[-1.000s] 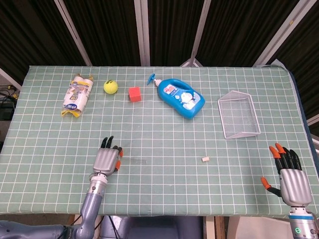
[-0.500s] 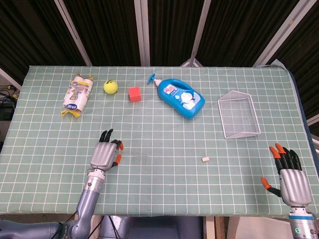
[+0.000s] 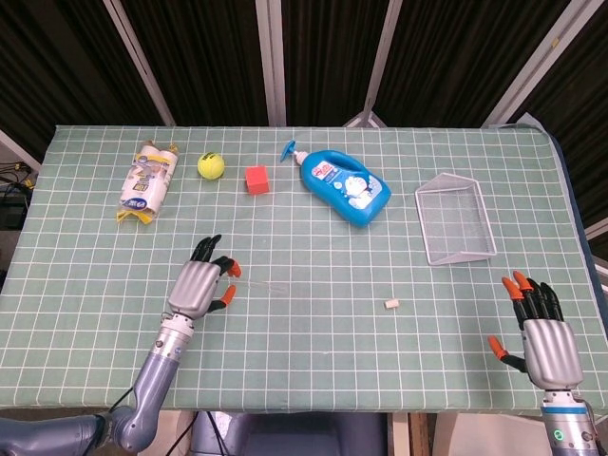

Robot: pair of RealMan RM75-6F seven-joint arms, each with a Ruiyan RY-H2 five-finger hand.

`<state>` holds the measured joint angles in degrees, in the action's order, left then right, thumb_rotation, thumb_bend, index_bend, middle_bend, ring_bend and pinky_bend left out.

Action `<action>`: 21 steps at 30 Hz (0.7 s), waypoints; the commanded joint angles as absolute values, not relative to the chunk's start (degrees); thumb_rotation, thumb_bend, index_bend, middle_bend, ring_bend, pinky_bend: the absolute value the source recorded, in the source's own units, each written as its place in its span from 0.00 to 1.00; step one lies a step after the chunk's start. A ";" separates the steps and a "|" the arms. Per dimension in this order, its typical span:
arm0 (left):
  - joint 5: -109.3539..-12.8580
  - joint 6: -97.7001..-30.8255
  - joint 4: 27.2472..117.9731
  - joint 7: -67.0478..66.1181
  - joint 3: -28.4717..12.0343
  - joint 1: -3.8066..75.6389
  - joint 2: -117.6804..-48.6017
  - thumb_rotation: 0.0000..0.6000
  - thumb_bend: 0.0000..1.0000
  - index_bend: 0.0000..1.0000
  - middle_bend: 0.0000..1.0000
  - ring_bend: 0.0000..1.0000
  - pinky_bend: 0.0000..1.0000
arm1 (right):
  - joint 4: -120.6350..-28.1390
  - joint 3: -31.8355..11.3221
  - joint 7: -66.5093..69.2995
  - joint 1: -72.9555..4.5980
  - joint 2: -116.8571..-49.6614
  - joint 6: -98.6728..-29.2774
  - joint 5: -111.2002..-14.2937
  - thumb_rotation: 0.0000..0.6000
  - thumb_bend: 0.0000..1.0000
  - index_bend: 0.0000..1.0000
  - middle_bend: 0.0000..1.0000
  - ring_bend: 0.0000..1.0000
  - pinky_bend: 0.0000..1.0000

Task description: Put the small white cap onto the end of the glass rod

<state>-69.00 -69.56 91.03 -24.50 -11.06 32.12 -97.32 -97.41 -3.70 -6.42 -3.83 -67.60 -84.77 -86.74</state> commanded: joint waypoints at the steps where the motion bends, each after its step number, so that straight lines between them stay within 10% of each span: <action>1: -70.51 -68.94 91.88 -21.68 -11.94 32.44 -95.29 1.00 0.63 0.51 0.44 0.04 0.00 | -98.23 -4.38 -8.25 -5.69 -67.92 -82.10 -85.83 1.00 0.29 0.01 0.01 0.00 0.00; 21: -71.82 -67.73 97.56 -14.61 -14.63 32.94 -85.17 1.00 0.63 0.51 0.44 0.04 0.00 | -91.30 -8.48 -23.63 -22.98 -79.79 -61.79 -78.84 1.00 0.29 0.38 0.17 0.12 0.08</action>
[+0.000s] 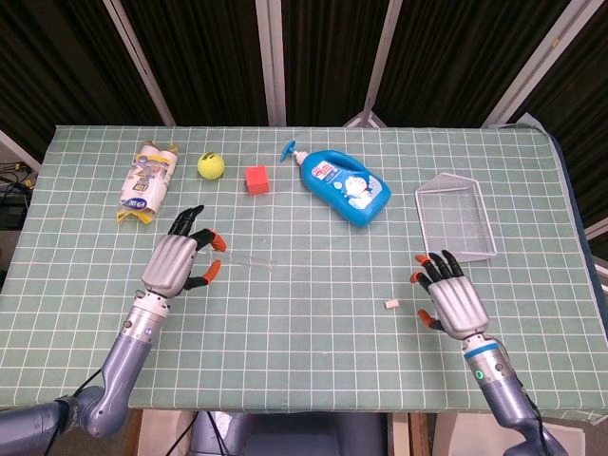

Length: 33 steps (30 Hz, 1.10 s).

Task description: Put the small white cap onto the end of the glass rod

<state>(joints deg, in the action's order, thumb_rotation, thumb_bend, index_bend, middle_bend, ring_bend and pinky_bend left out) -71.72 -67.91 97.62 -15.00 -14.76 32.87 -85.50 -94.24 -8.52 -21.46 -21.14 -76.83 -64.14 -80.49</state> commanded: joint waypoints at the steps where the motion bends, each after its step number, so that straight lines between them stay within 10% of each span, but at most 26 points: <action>1: -71.86 -67.71 97.49 -14.47 -14.57 32.98 -85.08 1.00 0.63 0.51 0.44 0.04 0.00 | -90.71 -8.33 -23.85 -23.32 -80.33 -61.47 -78.68 1.00 0.29 0.39 0.18 0.12 0.08; 33: -71.50 -68.56 96.55 -13.10 -13.97 33.86 -84.56 1.00 0.63 0.51 0.44 0.04 0.00 | -83.42 -6.64 -25.25 -27.31 -86.38 -59.47 -73.83 1.00 0.29 0.48 0.20 0.12 0.08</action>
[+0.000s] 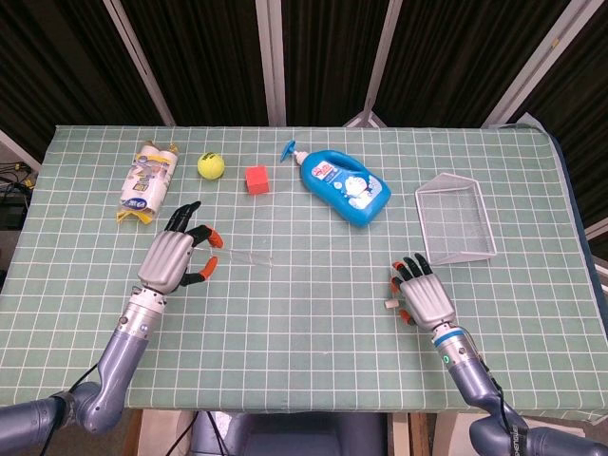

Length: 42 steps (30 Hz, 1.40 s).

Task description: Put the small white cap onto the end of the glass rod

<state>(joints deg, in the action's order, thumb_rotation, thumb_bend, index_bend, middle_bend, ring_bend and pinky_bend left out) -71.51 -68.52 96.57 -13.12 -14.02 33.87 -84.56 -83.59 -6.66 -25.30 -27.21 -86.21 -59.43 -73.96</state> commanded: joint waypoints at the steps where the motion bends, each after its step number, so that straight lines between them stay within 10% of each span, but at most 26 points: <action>1: -71.49 -68.60 96.53 -13.07 -13.94 33.85 -84.57 1.00 0.63 0.51 0.44 0.04 0.00 | -83.30 -6.64 -25.24 -27.36 -86.47 -59.47 -73.74 1.00 0.29 0.48 0.20 0.12 0.08; 42: -70.87 -68.68 94.57 -12.08 -13.15 34.16 -85.36 1.00 0.63 0.51 0.44 0.04 0.00 | -79.89 -5.39 -25.10 -28.67 -89.45 -60.68 -72.48 1.00 0.36 0.58 0.23 0.12 0.08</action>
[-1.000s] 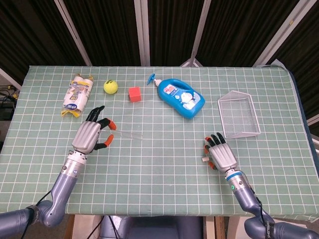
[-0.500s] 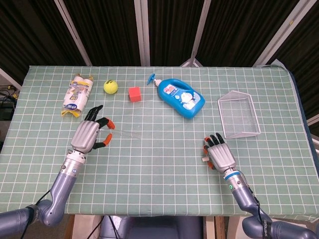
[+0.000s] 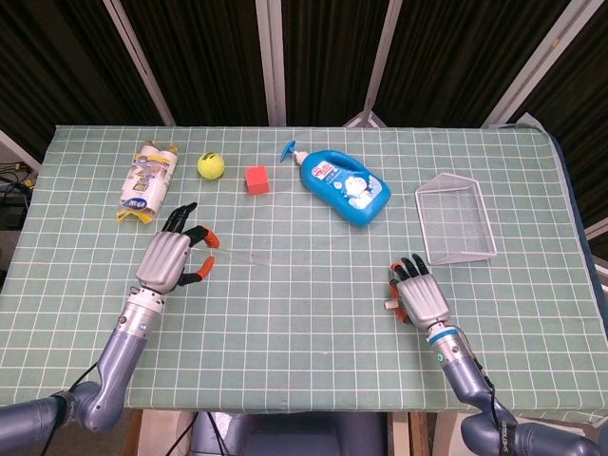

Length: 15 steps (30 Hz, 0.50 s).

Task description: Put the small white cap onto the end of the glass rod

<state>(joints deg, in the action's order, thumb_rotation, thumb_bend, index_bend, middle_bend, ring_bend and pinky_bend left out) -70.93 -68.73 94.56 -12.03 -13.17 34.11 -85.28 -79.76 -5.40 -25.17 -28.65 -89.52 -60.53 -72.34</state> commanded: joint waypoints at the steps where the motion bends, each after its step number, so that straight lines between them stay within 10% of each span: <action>1: -70.78 -68.63 94.58 -12.13 -13.16 34.20 -85.45 1.00 0.63 0.51 0.44 0.04 0.00 | -80.01 -5.40 -25.05 -28.67 -89.37 -60.78 -72.55 1.00 0.36 0.58 0.23 0.12 0.08; 15: -66.38 -66.77 92.66 -15.31 -15.09 37.85 -94.10 1.00 0.63 0.51 0.44 0.04 0.00 | -85.37 -9.61 -24.49 -28.62 -84.74 -67.16 -74.22 1.00 0.36 0.60 0.23 0.12 0.08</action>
